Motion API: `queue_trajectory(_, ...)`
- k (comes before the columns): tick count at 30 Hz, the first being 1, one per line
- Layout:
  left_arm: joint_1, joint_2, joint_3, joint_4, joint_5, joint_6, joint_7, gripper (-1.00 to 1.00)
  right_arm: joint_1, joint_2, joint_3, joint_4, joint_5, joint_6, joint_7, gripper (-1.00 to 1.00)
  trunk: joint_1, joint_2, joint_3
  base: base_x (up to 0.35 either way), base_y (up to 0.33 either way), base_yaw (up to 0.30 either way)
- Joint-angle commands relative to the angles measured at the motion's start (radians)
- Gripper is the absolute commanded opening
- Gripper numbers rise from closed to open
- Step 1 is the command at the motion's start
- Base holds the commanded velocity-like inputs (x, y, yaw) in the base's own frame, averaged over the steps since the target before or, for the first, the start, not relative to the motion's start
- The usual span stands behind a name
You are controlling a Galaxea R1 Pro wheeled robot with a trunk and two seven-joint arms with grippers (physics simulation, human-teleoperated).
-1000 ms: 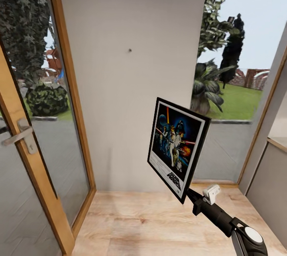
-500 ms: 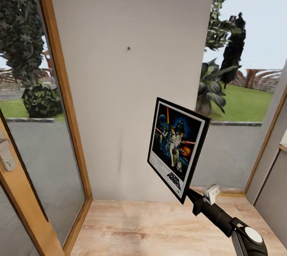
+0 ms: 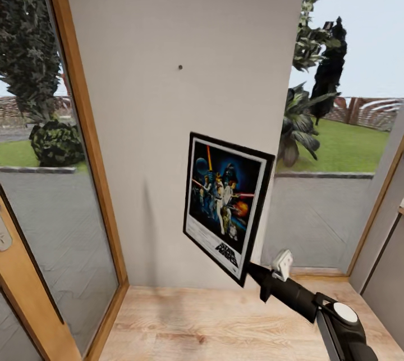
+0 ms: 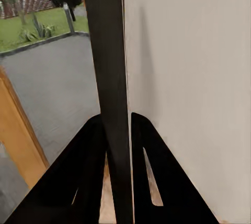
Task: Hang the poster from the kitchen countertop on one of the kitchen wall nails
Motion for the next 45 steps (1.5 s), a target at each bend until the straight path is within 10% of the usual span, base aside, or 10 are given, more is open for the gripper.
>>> queue_trajectory(1,0.000,0.000,0.004,0.001,0.000,0.000,-0.007,1.00,-0.008,-0.003,0.001,-0.009,-0.001,0.032,0.019,-1.00,0.000,-0.001,0.000,0.000,0.000,0.000)
queue_trajectory(7,0.000,0.000,0.005,0.009,0.000,-0.001,-0.007,1.00,-0.209,-0.025,0.008,-0.041,-0.001,0.293,0.211,-1.00,0.000,-0.001,0.000,0.000,0.000,0.000)
queue_trajectory(20,0.000,0.000,0.003,0.011,0.000,-0.001,-0.007,1.00,-0.576,-0.036,0.114,-0.041,-0.003,0.606,0.308,-1.00,0.000,-0.001,0.000,0.000,0.000,0.000)
queue_trajectory(35,0.000,-0.001,0.003,0.010,0.000,-0.001,-0.007,1.00,-0.860,-0.035,0.213,0.017,-0.010,0.755,0.347,-1.00,0.000,-0.001,0.000,0.000,0.000,0.000)
queue_trajectory(45,0.000,-0.001,0.003,0.010,0.000,-0.001,-0.007,1.00,-0.885,-0.035,0.218,0.034,-0.011,0.766,0.350,-1.00,0.000,-0.001,0.000,0.000,0.000,0.000)
